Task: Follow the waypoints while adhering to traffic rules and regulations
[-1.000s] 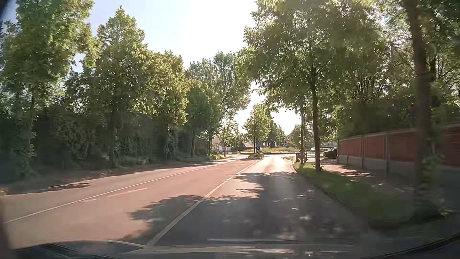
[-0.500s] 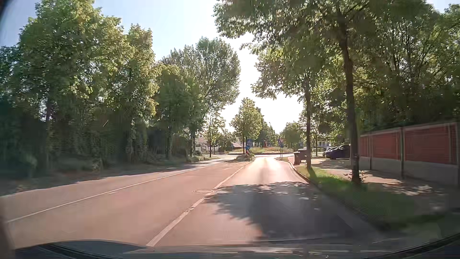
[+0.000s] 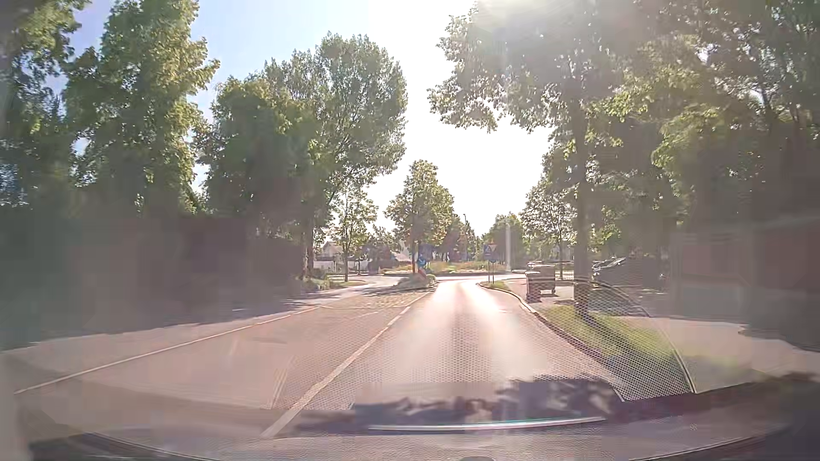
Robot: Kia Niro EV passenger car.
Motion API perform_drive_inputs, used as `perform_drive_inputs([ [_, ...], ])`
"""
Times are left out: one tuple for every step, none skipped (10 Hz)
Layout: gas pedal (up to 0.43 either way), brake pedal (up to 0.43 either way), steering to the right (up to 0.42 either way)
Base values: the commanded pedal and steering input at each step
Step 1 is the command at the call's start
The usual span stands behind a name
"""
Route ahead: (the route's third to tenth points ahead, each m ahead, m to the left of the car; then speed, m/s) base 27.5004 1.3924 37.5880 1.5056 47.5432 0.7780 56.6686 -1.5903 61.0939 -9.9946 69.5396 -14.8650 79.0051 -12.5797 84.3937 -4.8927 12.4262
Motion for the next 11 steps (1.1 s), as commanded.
perform_drive_inputs([
  [0.000,0.012,0.022],
  [0.000,0.012,0.022],
  [0.000,0.012,0.022],
  [0.000,0.012,0.021],
  [0.000,0.012,0.021],
  [0.000,0.006,0.020],
  [0.000,0.012,0.019],
  [0.000,0.012,0.016],
  [0.000,0.012,0.012],
  [0.000,0.006,0.008],
  [0.000,0.012,0.007],
])
